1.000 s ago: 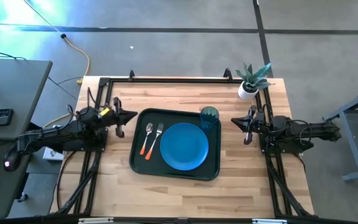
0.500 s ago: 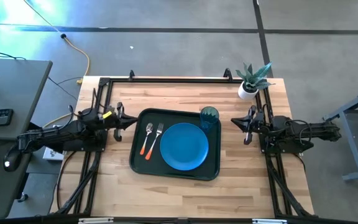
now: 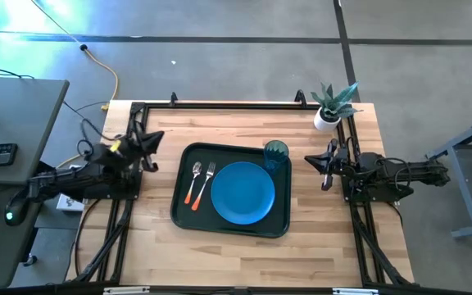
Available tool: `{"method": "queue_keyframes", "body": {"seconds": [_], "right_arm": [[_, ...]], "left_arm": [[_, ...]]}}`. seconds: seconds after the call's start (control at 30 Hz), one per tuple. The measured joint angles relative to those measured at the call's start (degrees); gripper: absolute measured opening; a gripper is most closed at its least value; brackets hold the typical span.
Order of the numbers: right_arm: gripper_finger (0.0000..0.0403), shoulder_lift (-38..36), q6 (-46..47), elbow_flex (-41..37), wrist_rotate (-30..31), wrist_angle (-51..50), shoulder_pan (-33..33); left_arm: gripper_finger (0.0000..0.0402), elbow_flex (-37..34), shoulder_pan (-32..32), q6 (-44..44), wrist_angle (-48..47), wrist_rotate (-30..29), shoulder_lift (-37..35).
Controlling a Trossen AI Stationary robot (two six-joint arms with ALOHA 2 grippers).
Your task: Pick and place plate/cup/fork/spoon on tray
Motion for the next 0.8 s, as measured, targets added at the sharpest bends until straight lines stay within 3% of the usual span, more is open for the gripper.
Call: {"method": "queue_keyframes", "body": {"seconds": [0.07,0.47,0.8], "right_arm": [[0.0000,0.01,0.00,0.00,0.01,0.00,0.01],[0.0000,0.07,-0.02,0.07,0.00,-0.36,0.01],[0.0000,0.07,-0.01,0.07,0.01,-0.39,0.02]], "left_arm": [[0.0000,0.01,0.00,2.45,-0.85,-0.08,-3.07],[0.0001,0.07,-0.02,0.01,-12.48,0.42,-2.90],[0.0001,0.06,0.00,-0.08,-16.83,0.24,-2.89]]}}
